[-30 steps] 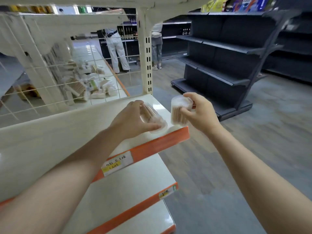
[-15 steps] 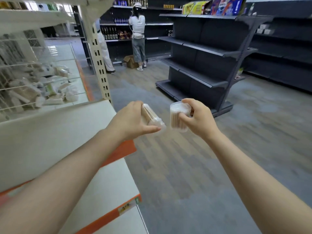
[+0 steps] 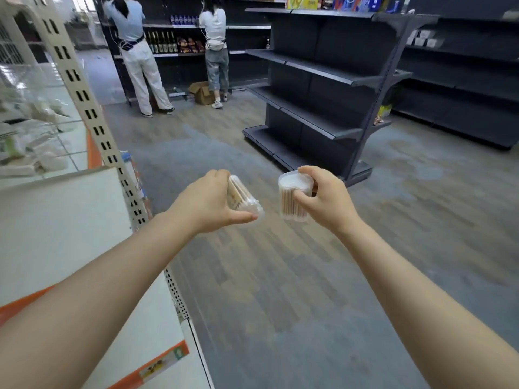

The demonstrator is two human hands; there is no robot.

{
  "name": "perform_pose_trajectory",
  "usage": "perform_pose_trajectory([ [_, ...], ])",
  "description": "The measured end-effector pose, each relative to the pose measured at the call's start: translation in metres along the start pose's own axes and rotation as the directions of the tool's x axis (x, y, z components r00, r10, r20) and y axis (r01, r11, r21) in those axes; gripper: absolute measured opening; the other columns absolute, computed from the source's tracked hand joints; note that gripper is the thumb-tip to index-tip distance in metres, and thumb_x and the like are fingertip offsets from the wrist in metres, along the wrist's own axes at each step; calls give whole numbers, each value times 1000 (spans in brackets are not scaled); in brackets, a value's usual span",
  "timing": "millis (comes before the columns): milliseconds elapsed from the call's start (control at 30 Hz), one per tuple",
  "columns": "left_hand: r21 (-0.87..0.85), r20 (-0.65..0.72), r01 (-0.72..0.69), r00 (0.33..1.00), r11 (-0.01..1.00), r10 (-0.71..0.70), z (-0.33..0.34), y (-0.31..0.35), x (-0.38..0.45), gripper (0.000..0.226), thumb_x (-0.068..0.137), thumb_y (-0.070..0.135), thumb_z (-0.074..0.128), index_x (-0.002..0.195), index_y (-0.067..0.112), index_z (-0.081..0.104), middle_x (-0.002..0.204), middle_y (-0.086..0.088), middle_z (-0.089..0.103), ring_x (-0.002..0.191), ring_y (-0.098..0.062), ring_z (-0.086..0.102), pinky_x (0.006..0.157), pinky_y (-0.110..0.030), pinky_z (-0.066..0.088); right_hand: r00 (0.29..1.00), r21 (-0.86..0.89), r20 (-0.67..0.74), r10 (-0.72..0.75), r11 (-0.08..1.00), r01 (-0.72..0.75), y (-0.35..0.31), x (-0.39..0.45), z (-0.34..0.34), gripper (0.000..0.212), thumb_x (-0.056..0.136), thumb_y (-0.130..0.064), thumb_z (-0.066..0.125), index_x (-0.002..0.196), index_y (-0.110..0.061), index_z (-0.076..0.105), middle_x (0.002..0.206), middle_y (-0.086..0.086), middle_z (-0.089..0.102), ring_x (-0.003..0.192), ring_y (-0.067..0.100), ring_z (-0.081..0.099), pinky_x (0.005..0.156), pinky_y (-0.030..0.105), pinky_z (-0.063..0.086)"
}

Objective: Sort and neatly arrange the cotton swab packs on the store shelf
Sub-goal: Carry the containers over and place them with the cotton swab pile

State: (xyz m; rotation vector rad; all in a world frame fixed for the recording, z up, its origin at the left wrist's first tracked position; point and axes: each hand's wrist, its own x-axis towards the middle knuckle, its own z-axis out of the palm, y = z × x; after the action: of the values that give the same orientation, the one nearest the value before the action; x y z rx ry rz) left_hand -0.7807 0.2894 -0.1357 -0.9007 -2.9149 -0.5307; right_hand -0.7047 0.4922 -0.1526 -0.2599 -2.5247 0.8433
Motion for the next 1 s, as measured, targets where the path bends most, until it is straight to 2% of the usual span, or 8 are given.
perform_pose_trajectory([
  [167, 30, 22, -14, 1000, 999, 14, 11, 9, 35, 78, 62, 63, 71, 117, 15, 44, 114, -2, 49, 104, -21, 51, 76, -30, 40, 1000, -9, 14, 10, 1000, -10, 21, 25, 1, 47, 82, -17, 63, 128, -10, 53, 124, 4, 58, 115, 19, 50, 96, 27, 39],
  [433, 113, 49, -49, 998, 992, 44, 19, 6, 116, 86, 61, 66, 67, 123, 13, 41, 118, -5, 48, 109, -23, 50, 88, -36, 44, 1000, -6, 22, 22, 1000, -22, 54, 94, 11, 47, 82, -19, 62, 128, -12, 52, 121, 5, 58, 112, 19, 51, 96, 32, 41],
  [733, 121, 42, -26, 999, 992, 21, 24, -14, 211, 84, 63, 65, 67, 123, 13, 40, 118, -5, 49, 107, -23, 50, 83, -35, 44, 1000, 9, 27, 15, 1000, -15, 75, 191, 27, 46, 83, -20, 61, 128, -14, 52, 120, 4, 57, 112, 18, 51, 94, 28, 41],
  [1000, 135, 21, 45, 999, 990, -48, 29, -42, 258, 84, 65, 64, 67, 126, 13, 39, 120, -6, 48, 107, -23, 51, 83, -34, 44, 997, 28, 71, -24, 999, 22, 83, 255, 57, 47, 82, -19, 62, 128, -14, 52, 117, 4, 58, 109, 19, 52, 94, 31, 42],
])
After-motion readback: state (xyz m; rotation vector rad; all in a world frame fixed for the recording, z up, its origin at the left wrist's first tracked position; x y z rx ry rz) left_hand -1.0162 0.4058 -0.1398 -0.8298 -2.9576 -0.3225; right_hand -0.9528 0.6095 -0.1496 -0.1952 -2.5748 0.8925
